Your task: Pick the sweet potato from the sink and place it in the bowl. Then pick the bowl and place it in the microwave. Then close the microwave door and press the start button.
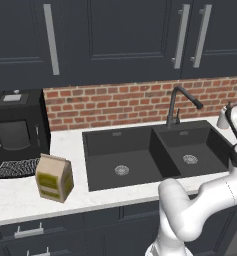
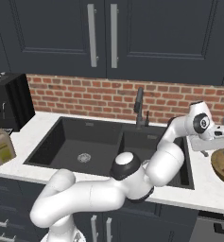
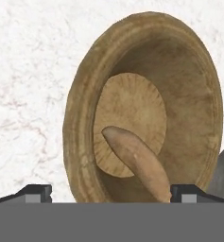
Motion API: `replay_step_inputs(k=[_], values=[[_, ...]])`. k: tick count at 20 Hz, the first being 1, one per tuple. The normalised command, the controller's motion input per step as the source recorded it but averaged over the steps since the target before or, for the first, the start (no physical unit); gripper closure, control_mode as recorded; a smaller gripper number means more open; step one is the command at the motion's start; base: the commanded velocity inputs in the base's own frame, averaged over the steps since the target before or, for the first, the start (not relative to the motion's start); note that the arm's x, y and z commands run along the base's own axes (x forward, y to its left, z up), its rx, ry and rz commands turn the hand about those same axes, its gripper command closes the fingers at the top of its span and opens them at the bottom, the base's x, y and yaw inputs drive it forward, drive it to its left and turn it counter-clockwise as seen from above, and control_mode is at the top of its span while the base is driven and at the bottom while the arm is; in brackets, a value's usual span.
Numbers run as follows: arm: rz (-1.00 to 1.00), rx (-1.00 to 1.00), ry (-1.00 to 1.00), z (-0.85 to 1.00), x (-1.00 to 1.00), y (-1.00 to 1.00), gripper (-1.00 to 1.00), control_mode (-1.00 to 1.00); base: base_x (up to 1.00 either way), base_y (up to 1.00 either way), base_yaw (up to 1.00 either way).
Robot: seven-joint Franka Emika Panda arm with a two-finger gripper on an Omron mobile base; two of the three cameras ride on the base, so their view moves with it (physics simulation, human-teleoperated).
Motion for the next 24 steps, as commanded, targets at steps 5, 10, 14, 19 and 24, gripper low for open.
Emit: replay_step_inputs(k=[5,10,14,19,24], values=[[0.00,0.00,0.00,-0.01,0.00,0.00,-1.00,-1.00,0.00,0.00,0.00],[0.00,0.00,0.00,-0.03,0.00,0.00,-1.00,-1.00,0.00,0.00,0.00],[0.00,0.00,0.01,-0.22,0.00,0.00,-1.00,-1.00,0.00,0.00,0.00],[0.00,0.02,0.03,-0.36,0.01,0.00,-1.00,-1.00,0.00,0.00,0.00],[0.00,0.00,0.00,-0.14,0.12,-0.07,-1.00,-1.00,0.00,0.00,0.00]])
